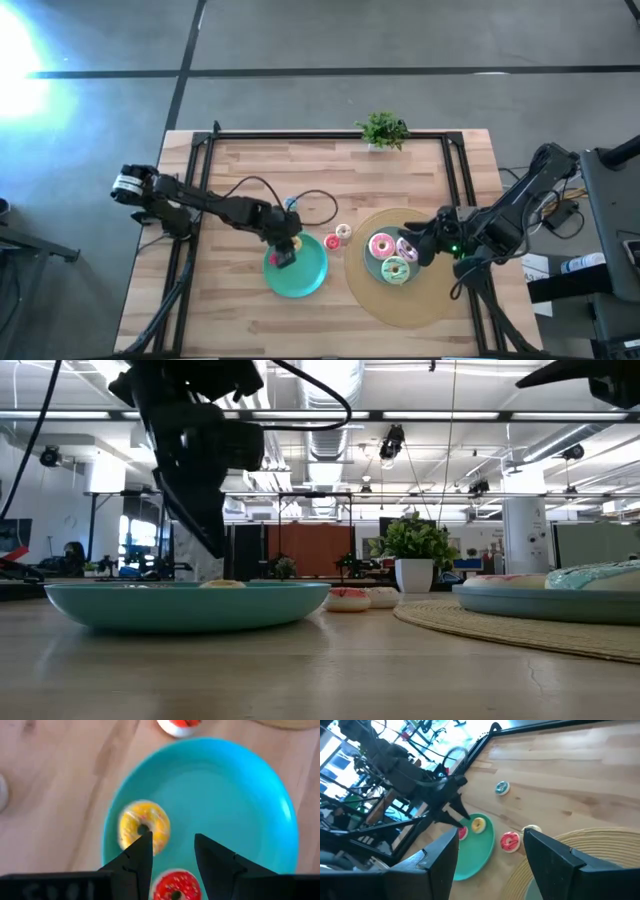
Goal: Pick & Place donuts
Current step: Put the small blue donut on the blue plate
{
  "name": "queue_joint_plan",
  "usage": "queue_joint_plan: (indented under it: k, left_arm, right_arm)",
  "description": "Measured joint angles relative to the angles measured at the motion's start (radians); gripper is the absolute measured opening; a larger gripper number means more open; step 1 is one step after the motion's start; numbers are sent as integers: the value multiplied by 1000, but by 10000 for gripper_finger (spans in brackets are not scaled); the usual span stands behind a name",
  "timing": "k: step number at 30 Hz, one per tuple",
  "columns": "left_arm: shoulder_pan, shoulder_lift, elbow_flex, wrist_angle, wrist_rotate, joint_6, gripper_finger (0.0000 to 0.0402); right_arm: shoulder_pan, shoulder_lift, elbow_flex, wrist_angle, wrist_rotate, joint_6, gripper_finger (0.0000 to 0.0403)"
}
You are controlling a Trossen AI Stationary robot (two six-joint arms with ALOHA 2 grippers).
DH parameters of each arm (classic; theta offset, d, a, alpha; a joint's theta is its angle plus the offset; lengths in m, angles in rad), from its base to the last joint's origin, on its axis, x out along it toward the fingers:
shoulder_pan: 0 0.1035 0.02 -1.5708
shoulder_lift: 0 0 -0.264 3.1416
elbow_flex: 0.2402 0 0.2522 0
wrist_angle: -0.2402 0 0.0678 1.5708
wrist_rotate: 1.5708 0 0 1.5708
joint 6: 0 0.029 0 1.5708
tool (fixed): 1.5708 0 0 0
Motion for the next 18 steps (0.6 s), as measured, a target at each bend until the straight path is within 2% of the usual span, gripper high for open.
queue_joint_plan:
  k: [5,8,11,13,14,18]
  left_arm:
    - [10,0,6,-16,-1,-51,119]
    - [13,-2,21,-76,-6,-7,119]
    - [41,-23,63,-174,-146,-5,119]
    - [94,-42,83,-165,-244,13,119]
    - [132,-43,92,-156,-255,33,119]
    - [328,-13,94,-161,-133,41,120]
  right_arm:
    - [0,0,-77,154,-1,-11,216]
    - [-4,0,-111,260,-12,-56,216]
    - [-15,0,-129,327,-25,-98,216]
    - [-23,0,-133,338,-26,-115,216]
    - [-28,0,-134,339,-26,-120,216]
    - [-45,0,-136,341,-27,-135,216]
